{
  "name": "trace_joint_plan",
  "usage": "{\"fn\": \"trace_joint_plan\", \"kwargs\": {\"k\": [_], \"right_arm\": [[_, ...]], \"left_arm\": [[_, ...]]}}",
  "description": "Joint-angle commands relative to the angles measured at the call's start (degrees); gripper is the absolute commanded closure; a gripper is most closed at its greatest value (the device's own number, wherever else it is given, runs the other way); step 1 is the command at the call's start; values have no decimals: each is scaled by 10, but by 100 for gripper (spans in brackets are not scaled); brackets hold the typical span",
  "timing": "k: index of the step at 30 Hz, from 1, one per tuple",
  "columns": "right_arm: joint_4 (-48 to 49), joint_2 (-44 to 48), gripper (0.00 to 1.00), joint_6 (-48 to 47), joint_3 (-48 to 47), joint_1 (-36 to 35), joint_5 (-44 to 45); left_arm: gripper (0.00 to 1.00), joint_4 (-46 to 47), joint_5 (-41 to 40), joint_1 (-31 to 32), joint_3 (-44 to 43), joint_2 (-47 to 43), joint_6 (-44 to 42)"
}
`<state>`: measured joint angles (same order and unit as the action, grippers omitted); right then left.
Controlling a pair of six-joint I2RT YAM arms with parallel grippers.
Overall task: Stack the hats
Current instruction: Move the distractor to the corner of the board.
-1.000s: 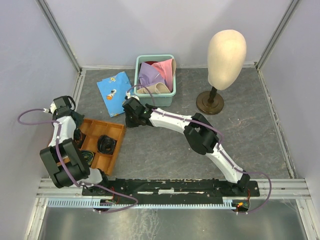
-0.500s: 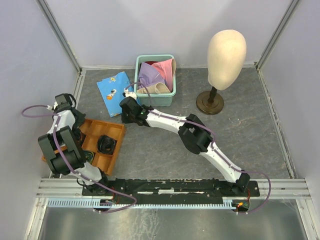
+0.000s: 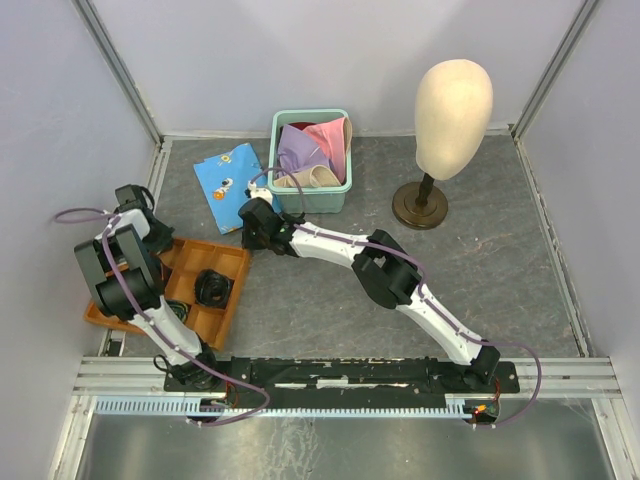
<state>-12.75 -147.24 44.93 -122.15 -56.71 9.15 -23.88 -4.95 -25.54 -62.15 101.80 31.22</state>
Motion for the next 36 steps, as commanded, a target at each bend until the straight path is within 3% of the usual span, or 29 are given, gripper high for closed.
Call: {"fn": "trace_joint_plan", "kwargs": {"k": [1, 13, 24, 30, 36], "right_arm": [[25, -4, 100, 12, -1, 3, -13], [22, 18, 100, 31, 48, -29, -90], [24, 73, 100, 56, 134, -88, -130], [12, 108, 100, 62, 179, -106, -152], [-1, 104, 100, 69, 162, -125, -156]], "left_arm": [[97, 28, 17, -3, -41, 29, -28], [97, 14, 98, 59, -177, 141, -53], [97, -8, 128, 166, -219, 129, -43], [97, -13, 164, 184, -277, 157, -54], [97, -46, 173, 202, -351, 193, -72]]}}
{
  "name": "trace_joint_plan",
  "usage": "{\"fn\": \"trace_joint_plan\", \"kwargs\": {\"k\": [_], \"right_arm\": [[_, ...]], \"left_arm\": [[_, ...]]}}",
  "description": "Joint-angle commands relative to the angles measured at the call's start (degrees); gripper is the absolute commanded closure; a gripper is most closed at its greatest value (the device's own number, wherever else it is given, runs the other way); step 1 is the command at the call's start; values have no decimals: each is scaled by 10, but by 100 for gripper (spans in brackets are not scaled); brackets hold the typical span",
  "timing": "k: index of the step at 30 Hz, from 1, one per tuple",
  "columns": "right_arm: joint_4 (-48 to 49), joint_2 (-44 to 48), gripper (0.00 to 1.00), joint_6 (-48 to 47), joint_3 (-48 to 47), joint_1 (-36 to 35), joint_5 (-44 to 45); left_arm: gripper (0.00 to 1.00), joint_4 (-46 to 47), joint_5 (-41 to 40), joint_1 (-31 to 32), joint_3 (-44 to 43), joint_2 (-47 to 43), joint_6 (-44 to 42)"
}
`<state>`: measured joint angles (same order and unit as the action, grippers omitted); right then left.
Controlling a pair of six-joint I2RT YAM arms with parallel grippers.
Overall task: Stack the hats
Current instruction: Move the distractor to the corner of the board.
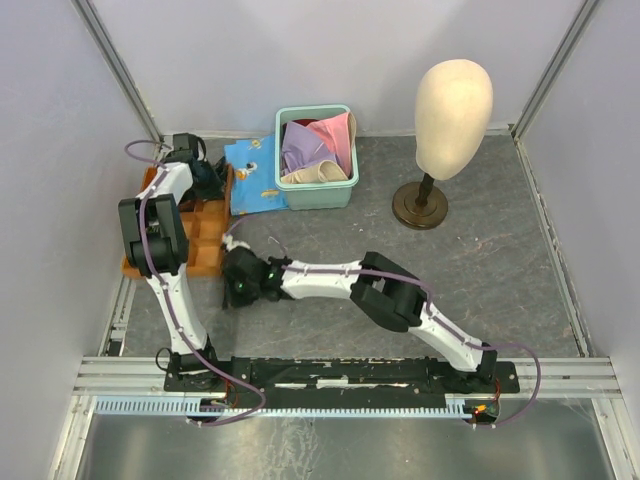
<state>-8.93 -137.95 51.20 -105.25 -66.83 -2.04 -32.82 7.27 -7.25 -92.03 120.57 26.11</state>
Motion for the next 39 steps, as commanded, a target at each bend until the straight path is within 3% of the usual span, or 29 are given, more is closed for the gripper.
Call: {"fn": "trace_joint_plan", "kwargs": {"k": [1, 7, 14, 17, 23, 28, 33, 39], "right_arm": [[-45, 13, 100, 3, -6, -23, -41], [-56, 69, 100, -24, 62, -15, -16], [-83, 176, 100, -66, 178, -11, 16], [-109, 237, 100, -80, 216, -1, 33], [-155, 349, 100, -97, 281, 32, 49], [-182, 426, 100, -118, 313, 73, 33], [-187, 498, 100, -126, 347, 87, 39], [-188, 571, 100, -124, 402, 98, 45]], "left_arm": [[97, 41, 43, 19, -54, 0, -22], [97, 41, 7, 16, -50, -67, -32], [97, -21, -22, 15, -65, -151, -35], [97, -27, -40, 17, 7, -230, -17], [97, -7, -75, 14, 273, -420, 51], [97, 2, -72, -14, 441, -544, 141], [97, -12, -69, -48, 538, -644, 208], [97, -26, -86, -81, 574, -632, 186]]}}
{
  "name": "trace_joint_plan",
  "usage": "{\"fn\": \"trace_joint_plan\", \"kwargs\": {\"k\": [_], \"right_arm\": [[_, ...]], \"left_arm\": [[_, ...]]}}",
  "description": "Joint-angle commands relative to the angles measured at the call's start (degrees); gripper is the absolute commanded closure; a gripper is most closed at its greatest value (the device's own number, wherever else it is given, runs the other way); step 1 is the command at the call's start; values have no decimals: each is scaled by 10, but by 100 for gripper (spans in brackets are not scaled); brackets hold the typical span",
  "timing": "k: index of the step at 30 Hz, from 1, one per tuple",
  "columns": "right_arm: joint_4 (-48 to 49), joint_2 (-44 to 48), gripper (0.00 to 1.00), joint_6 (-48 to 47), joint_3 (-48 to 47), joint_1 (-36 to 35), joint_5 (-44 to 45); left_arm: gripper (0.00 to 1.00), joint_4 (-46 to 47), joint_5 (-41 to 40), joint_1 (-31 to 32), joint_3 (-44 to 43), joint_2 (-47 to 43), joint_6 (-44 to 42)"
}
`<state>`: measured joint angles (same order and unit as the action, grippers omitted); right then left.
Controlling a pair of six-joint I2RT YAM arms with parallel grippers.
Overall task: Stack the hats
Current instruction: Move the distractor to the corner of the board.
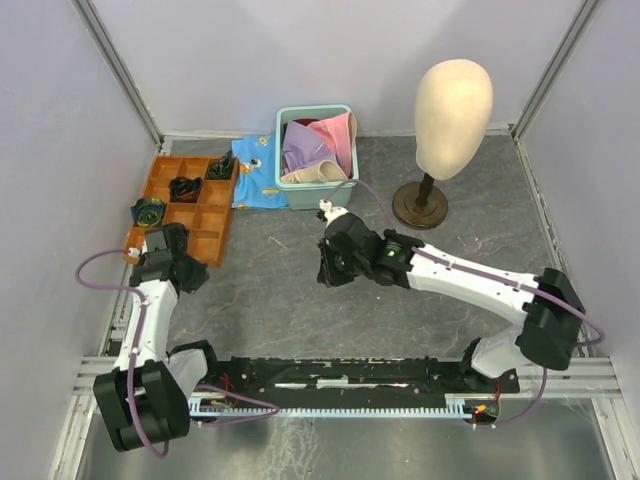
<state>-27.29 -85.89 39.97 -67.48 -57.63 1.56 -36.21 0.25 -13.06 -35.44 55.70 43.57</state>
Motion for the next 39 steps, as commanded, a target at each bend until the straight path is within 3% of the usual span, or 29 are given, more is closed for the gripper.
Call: {"fn": "trace_joint_plan", "kwargs": {"k": [1, 12, 18, 28, 33, 39], "right_arm": [[-7, 62, 100, -12, 31, 10, 10], [-33, 127, 100, -28, 44, 41, 36], [-39, 123, 100, -24, 42, 51, 48], [-51, 73, 100, -8, 26, 59, 62], [-79, 58, 100, 5, 20, 82, 91], [-50, 60, 100, 70, 66, 193, 41]], "left_arm": [[97, 13, -14, -33, 5, 29, 6], [97, 77, -7, -75, -115, 274, -22], [97, 76, -1, -84, -250, 443, -91], [97, 44, 14, -89, -466, 636, -151], [97, 18, 39, -88, -523, 632, -173], [97, 31, 85, -73, -457, 466, -169]]}}
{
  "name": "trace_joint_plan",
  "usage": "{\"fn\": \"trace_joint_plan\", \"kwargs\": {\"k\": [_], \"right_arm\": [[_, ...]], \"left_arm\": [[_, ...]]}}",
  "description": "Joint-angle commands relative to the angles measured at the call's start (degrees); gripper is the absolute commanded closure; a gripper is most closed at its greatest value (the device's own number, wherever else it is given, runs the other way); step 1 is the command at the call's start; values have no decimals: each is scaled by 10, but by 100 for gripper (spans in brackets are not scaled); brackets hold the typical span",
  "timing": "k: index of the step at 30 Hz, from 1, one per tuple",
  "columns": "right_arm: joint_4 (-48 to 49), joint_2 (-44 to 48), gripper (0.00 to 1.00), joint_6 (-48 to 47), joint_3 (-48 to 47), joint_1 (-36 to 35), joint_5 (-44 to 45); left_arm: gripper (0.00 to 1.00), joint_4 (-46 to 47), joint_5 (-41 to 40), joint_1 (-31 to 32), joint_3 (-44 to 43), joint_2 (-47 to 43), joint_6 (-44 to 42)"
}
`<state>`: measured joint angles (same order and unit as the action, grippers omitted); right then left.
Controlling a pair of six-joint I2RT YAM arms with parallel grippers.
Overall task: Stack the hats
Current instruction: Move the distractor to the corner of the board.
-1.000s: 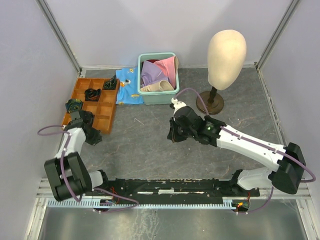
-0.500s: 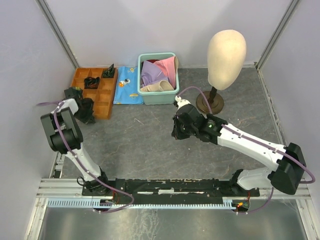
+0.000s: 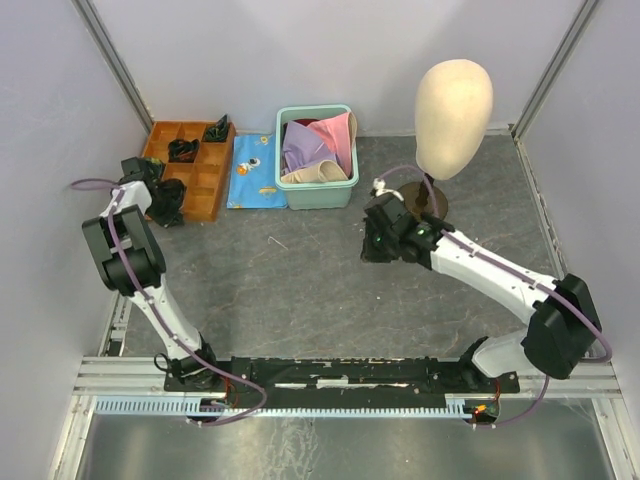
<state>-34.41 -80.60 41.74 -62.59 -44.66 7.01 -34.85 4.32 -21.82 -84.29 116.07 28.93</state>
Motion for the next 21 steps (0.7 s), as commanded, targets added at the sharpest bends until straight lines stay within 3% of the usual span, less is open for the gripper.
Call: {"fn": "trace_joint_plan", "kwargs": {"k": [1, 9, 14, 21], "right_arm": [[33, 10, 100, 64, 29, 85, -28], [13, 13, 100, 109, 58, 203, -43], [7, 25, 100, 125, 77, 255, -38], [5, 13, 100, 145, 70, 243, -90]], "left_arm": [[97, 20, 49, 24, 48, -173, -19], [97, 71, 58, 184, 205, -397, 36], [97, 116, 94, 249, 263, -428, 76], [97, 128, 110, 285, 273, -431, 70]]}}
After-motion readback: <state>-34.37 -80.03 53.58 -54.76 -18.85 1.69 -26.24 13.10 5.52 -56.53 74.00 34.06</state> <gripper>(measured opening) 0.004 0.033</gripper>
